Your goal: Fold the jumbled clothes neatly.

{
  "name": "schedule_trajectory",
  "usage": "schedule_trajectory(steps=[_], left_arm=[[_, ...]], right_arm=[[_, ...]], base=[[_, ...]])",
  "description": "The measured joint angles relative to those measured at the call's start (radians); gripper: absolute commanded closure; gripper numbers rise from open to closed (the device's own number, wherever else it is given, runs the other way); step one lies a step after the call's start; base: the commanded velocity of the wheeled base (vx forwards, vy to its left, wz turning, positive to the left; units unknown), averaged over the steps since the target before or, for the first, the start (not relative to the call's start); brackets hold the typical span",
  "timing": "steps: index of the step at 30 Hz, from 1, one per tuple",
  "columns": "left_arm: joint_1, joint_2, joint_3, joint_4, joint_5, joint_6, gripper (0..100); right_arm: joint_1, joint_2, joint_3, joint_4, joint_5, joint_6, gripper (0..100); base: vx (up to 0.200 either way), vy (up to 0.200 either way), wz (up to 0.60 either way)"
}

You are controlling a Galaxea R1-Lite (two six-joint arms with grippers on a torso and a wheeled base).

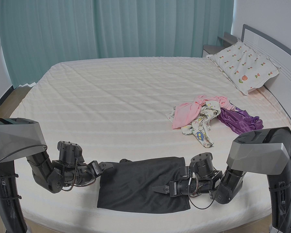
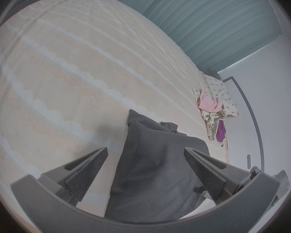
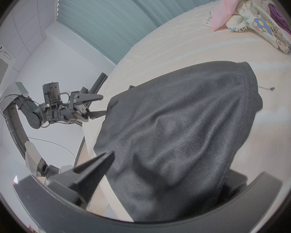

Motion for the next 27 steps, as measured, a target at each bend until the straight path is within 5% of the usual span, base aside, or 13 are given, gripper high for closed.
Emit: schedule_trajectory(steps=[11, 27], left_arm=[[0.002, 0.001, -0.003, -0.001, 0.001, -0.004, 0], [0.006, 0.001, -0.026, 0.0, 0.014, -0.064, 0]], right_arm=[[-0.01, 0.001, 0.008, -0.008, -0.001, 0.01, 100], [-0.043, -0.028, 0.043, -0.033, -0.006, 0.168, 100]], base=[[0.0, 0.0, 0.0], [0.0, -0.013, 0.0]])
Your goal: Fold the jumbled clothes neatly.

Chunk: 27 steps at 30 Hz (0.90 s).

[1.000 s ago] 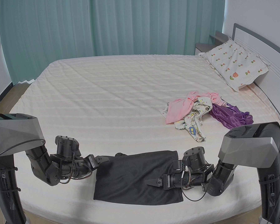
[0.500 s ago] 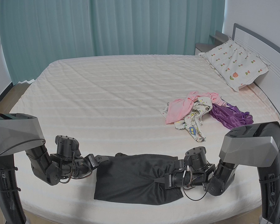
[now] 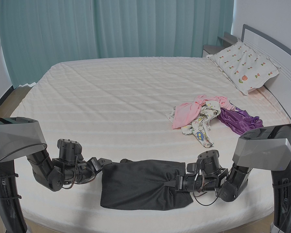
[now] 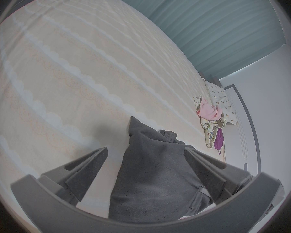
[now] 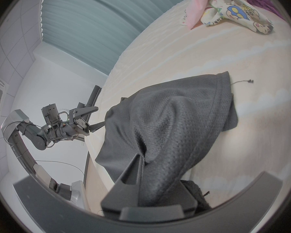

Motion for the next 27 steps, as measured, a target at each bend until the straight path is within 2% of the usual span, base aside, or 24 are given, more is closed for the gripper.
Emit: schedule_trajectory(steps=[27], left_arm=[[-0.001, -0.007, 0.001, -0.001, 0.0, -0.011, 0]], right_arm=[[-0.014, -0.004, 0.096, -0.144, 0.002, 0.004, 100]], base=[[0.0, -0.2, 0.0]])
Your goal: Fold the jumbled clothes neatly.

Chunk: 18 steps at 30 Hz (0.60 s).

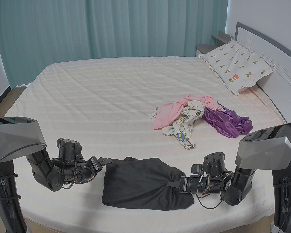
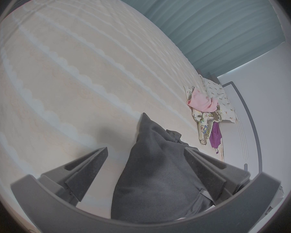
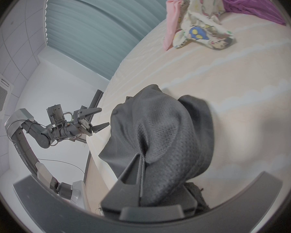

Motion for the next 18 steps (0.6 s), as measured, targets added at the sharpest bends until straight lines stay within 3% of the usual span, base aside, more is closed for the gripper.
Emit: schedule_trajectory(steps=[18], left_arm=[[0.001, 0.004, -0.001, 0.001, 0.0, 0.0, 0]], right_arm=[[-0.023, -0.015, 0.037, 0.001, -0.007, -0.006, 100]], base=[[0.0, -0.189, 0.0]])
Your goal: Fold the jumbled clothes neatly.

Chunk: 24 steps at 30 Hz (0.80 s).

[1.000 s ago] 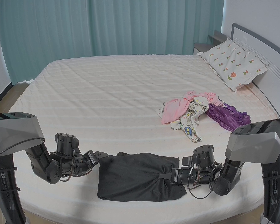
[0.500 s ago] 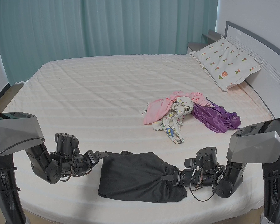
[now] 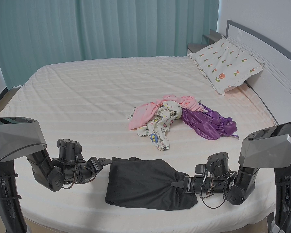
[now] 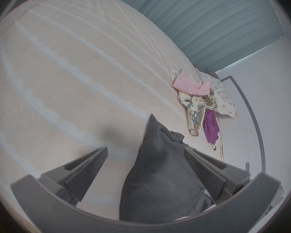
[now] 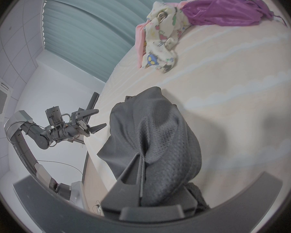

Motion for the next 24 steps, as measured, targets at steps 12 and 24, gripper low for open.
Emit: schedule_trajectory(steps=[12, 24], left_arm=[[-0.001, 0.005, -0.001, 0.0, 0.0, 0.001, 0], [0.0, 0.019, -0.003, -0.001, 0.001, 0.003, 0]], right_arm=[[-0.01, -0.004, 0.009, 0.011, -0.001, -0.011, 0], [-0.049, -0.039, 0.01, 0.013, 0.005, 0.002, 0]], base=[[0.0, 0.0, 0.0], [0.0, 0.0, 0.0]])
